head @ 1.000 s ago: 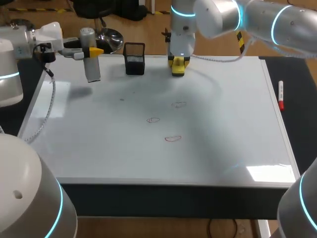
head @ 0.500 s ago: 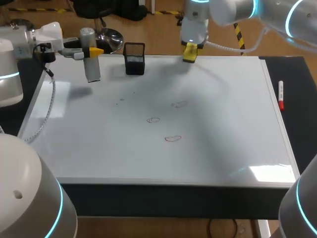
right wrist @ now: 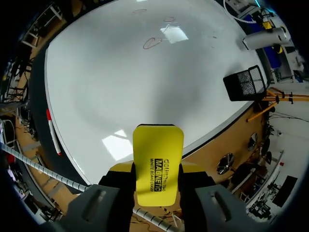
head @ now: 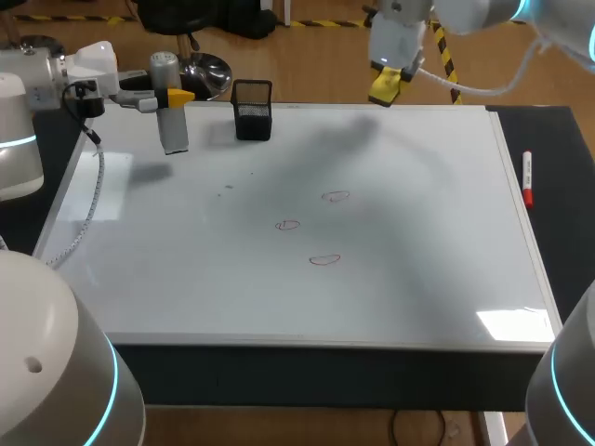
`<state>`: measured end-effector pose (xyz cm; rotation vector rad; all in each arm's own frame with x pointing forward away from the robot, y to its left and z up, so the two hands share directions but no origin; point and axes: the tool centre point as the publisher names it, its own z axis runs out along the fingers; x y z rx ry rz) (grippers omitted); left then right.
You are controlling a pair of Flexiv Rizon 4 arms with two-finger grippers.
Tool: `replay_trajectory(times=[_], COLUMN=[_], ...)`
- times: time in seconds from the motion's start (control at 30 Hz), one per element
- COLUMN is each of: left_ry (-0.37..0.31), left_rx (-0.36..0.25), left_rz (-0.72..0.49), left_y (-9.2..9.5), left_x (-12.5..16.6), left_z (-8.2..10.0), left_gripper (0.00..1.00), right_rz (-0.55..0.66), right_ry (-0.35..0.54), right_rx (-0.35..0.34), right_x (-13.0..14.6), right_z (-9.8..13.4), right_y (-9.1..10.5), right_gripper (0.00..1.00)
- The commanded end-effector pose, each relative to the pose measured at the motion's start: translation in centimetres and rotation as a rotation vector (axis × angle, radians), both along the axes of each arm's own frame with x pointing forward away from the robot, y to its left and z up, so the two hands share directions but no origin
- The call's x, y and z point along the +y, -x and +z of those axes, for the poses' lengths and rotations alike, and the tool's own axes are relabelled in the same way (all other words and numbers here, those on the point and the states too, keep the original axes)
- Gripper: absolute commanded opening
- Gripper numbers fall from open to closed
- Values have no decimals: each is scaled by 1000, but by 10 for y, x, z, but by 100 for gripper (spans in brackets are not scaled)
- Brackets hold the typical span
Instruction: Pick up the inspection probe, press it on each red-marked spot on the whiteboard one by one, put down the probe, pick up the eraser, and wipe off all the red marks.
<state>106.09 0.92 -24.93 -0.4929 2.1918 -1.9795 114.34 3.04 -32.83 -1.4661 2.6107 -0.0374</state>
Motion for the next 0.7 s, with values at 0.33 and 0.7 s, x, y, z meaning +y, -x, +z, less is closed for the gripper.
replay_trajectory(times=[0.33, 0.7], left_ry=[-1, -1], left_rx=[0, 0], left_rz=[3, 3], left_y=[1, 1], left_x=[0, 0], left_z=[2, 2], left_gripper=[0, 0], right_rz=[-155, -235], right_ry=[-57, -72], right_rx=[-47, -52], right_x=[-45, -70], right_z=[28, 32], right_y=[41, 63], right_gripper=[0, 0])
